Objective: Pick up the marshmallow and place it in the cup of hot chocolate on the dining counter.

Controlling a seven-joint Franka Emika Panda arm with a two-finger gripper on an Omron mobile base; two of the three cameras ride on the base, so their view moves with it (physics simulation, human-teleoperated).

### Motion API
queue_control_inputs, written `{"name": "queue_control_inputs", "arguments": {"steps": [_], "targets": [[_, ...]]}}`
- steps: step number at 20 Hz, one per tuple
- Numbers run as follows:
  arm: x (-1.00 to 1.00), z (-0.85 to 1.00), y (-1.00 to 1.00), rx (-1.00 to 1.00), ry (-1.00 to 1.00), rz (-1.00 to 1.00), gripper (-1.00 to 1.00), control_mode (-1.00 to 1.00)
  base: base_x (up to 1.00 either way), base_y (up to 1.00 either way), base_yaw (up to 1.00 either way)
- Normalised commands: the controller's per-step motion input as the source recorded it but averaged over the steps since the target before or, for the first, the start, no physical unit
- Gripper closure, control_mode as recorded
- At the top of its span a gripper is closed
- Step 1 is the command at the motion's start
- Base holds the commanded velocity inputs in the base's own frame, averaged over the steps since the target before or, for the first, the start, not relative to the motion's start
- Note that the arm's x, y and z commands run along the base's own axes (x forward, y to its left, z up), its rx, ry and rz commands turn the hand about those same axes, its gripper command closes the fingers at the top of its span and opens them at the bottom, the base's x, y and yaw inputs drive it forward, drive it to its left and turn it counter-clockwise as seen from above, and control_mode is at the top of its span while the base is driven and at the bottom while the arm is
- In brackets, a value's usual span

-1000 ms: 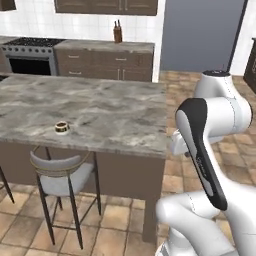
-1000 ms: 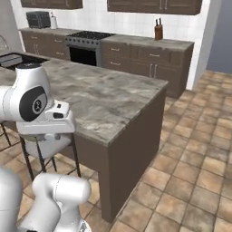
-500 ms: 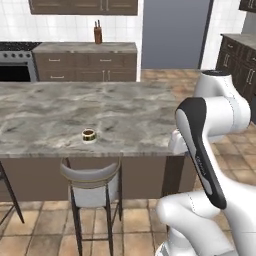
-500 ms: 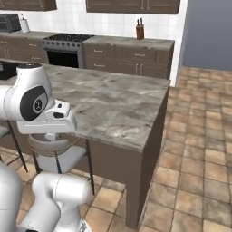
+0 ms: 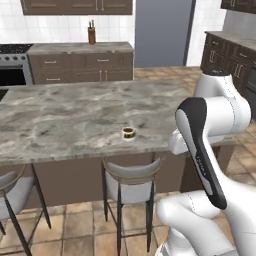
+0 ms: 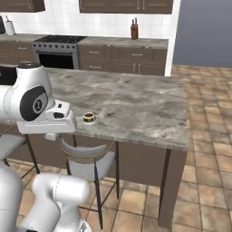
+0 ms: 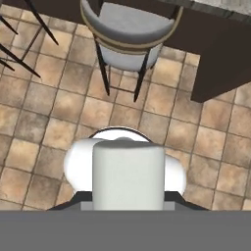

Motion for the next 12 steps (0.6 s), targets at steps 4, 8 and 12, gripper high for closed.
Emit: {"name": "queue_control_inputs", "arguments": {"steps": [4, 8, 12], "targets": [[0.00, 0.00, 0.00, 0.00, 0.00, 0.00, 1.00, 1.00, 0.16, 0.99, -0.20], [0.00, 0.00, 0.00, 0.00, 0.00, 0.00, 1.00, 1.00, 0.57, 0.70, -0.16], [0.00, 0.00, 0.00, 0.00, 0.00, 0.00, 1.00, 1.00, 0.70, 0.33, -0.09]]}}
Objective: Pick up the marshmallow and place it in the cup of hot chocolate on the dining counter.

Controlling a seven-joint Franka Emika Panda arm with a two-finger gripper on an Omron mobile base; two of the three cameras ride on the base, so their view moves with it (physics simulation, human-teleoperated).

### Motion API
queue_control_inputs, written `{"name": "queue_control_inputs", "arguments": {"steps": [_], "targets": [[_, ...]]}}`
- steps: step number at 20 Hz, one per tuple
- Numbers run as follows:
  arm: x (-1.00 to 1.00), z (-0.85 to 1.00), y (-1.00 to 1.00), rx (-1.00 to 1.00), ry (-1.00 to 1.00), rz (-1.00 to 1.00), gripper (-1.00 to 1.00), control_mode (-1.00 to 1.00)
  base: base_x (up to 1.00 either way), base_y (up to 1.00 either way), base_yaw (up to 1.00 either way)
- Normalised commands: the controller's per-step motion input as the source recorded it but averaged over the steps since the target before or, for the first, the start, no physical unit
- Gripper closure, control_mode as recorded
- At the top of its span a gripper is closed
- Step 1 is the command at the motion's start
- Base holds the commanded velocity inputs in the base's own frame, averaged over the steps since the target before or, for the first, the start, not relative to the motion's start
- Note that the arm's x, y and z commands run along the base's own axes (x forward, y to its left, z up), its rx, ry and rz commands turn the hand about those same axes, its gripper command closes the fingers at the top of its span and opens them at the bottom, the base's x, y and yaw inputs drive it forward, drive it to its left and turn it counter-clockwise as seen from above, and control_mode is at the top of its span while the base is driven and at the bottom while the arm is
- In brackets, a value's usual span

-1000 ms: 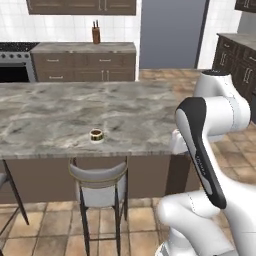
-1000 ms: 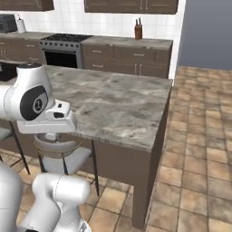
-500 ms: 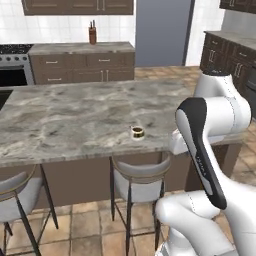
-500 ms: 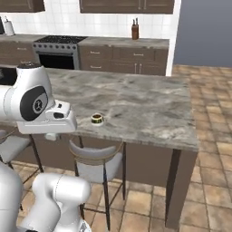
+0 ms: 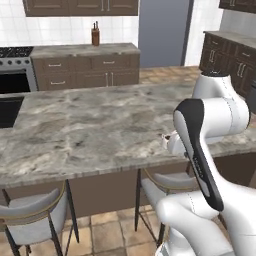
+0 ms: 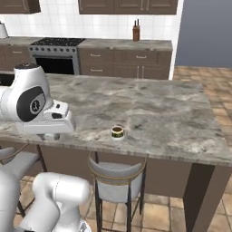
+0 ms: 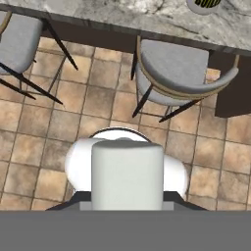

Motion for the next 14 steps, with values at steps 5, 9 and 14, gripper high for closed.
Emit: {"name": "queue_control_inputs", "arguments": {"steps": [5, 9, 14], "targets": [[0.00, 0.00, 0.00, 0.00, 0.00, 0.00, 1.00, 1.00, 0.85, 0.01, -0.02], [0.00, 0.00, -0.03, 0.00, 0.00, 0.00, 1.00, -1.00, 0.12, -0.13, 0.00], [0.06, -0.06, -0.15, 0.00, 0.00, 0.00, 1.00, -1.00, 0.00, 0.00, 0.00]]}}
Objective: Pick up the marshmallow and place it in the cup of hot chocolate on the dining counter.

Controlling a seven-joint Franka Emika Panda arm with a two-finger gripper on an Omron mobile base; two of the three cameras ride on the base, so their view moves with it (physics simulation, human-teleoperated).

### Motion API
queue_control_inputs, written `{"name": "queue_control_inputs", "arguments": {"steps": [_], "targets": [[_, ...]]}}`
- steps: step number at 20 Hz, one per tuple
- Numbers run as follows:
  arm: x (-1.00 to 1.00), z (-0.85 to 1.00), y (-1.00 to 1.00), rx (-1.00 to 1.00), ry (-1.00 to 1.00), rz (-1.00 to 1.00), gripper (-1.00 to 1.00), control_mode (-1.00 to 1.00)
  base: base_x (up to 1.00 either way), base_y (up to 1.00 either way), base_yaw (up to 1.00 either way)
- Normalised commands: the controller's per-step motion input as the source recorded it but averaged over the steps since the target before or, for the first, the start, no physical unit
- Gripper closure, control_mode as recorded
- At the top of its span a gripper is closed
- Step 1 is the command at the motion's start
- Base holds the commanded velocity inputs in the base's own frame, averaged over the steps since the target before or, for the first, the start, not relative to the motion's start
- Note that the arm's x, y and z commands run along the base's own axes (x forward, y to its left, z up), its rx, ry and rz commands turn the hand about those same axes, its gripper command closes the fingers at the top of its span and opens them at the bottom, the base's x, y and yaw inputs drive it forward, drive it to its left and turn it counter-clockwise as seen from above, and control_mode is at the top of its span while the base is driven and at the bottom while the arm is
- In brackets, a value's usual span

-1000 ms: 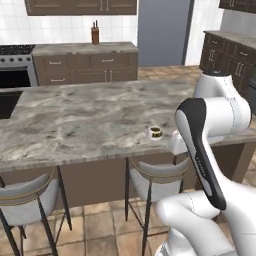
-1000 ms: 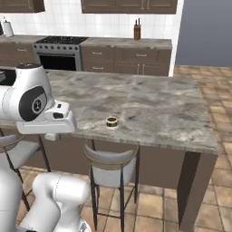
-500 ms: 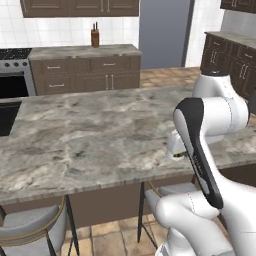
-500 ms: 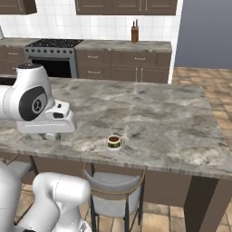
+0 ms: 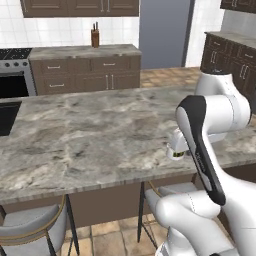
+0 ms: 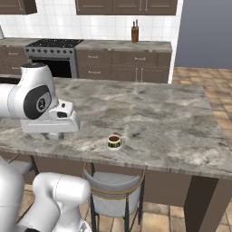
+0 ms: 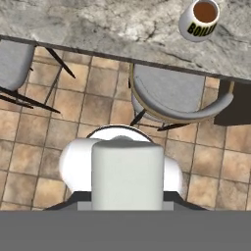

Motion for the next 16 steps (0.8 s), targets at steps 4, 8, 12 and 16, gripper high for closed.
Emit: {"name": "queue_control_inputs", "arguments": {"steps": [4, 8, 12, 16], "targets": [[0.33, -0.09, -0.41, 0.00, 0.03, 0.00, 1.00, -1.00, 0.00, 0.00, 0.00], [0.62, -0.11, -0.30, 0.00, 0.06, -0.01, 1.00, -1.00, 0.00, 0.00, 0.00], [0.75, -0.15, -0.22, 0.00, 0.10, -0.02, 1.00, -1.00, 0.00, 0.00, 0.00], [0.64, -0.43, -0.33, -0.03, 0.03, -0.03, 1.00, -1.00, 0.00, 0.00, 0.00]]}}
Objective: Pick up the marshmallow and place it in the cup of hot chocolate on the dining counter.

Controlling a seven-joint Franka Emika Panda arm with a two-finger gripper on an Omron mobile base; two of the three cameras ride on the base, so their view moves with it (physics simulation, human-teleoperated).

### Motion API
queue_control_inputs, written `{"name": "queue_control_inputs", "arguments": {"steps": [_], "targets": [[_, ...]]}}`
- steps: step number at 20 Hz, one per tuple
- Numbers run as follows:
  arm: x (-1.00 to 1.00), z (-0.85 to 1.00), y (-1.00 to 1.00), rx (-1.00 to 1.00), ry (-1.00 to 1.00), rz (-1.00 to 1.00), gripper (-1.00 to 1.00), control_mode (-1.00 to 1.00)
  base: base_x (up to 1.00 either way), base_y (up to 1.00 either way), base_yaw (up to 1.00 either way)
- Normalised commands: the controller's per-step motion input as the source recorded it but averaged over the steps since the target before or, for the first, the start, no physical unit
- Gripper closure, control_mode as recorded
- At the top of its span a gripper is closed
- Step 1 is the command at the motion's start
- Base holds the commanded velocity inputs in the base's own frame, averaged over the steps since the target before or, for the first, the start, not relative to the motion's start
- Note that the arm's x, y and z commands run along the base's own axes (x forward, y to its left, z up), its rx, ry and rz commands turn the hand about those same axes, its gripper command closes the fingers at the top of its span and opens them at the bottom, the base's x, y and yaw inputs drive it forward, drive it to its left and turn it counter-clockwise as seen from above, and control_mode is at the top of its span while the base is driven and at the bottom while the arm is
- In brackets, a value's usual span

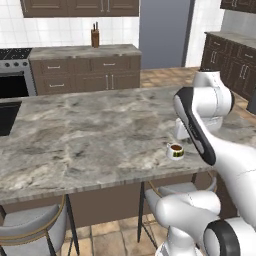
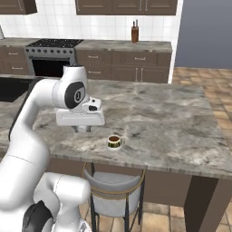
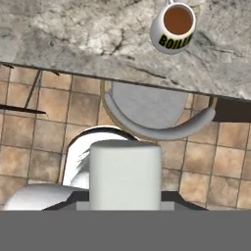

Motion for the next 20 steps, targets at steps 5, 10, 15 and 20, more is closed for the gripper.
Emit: {"name": "queue_control_inputs", "arguments": {"steps": [5, 10, 15, 20], "targets": [[0.67, -0.49, -0.35, -0.02, 0.00, -0.02, 1.00, -1.00, 0.00, 0.00, 0.00], [0.68, -0.37, -0.07, 0.00, 0.00, -0.02, 1.00, -1.00, 0.00, 0.00, 0.00], [0.58, -0.27, 0.00, 0.00, 0.00, -0.01, 1.00, -1.00, 0.00, 0.00, 0.00], [0.46, -0.23, -0.03, 0.00, 0.03, 0.00, 1.00, -1.00, 0.00, 0.00, 0.00]]}}
